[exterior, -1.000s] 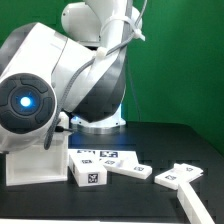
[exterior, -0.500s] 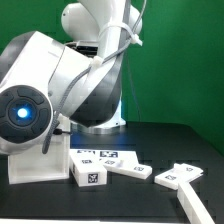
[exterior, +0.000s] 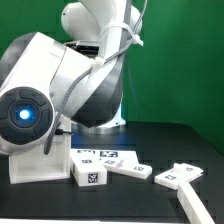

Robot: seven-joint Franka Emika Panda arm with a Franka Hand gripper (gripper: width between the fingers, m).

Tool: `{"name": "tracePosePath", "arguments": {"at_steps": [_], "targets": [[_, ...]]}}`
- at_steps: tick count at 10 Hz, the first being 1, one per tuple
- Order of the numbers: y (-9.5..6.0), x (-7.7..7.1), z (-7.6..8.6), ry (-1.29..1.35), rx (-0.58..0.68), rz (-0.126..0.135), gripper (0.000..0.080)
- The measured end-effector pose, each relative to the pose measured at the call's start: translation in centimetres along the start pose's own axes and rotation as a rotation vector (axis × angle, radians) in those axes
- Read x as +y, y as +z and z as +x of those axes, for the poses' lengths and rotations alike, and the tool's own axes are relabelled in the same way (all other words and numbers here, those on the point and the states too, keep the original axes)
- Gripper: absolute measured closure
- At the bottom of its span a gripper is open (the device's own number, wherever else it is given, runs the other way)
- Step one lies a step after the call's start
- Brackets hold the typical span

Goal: Assemble cabinet

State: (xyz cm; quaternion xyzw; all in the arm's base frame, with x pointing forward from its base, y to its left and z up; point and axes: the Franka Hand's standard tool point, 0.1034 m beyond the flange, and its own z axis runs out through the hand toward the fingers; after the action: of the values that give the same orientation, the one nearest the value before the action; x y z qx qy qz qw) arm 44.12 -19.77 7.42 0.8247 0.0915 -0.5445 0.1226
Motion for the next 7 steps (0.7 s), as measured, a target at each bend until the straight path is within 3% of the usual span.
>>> {"name": "tracePosePath", "arguments": {"at_steps": [1,2,3,4,7], "targets": [[0.0,0.0,0.01,0.0,0.0,0.0,0.0547],[0.01,-0.02,0.02,0.0,0.0,0.0,0.0547],[0.01,-0.03,0.02,-0.001,0.0,0.0,0.0719],[0.02,-0.05,-0.03,-0.015,-0.002,0.001,0.076],[0.02,-0.08,-0.05,-0.037,-0.001,0.008,0.0762]]}}
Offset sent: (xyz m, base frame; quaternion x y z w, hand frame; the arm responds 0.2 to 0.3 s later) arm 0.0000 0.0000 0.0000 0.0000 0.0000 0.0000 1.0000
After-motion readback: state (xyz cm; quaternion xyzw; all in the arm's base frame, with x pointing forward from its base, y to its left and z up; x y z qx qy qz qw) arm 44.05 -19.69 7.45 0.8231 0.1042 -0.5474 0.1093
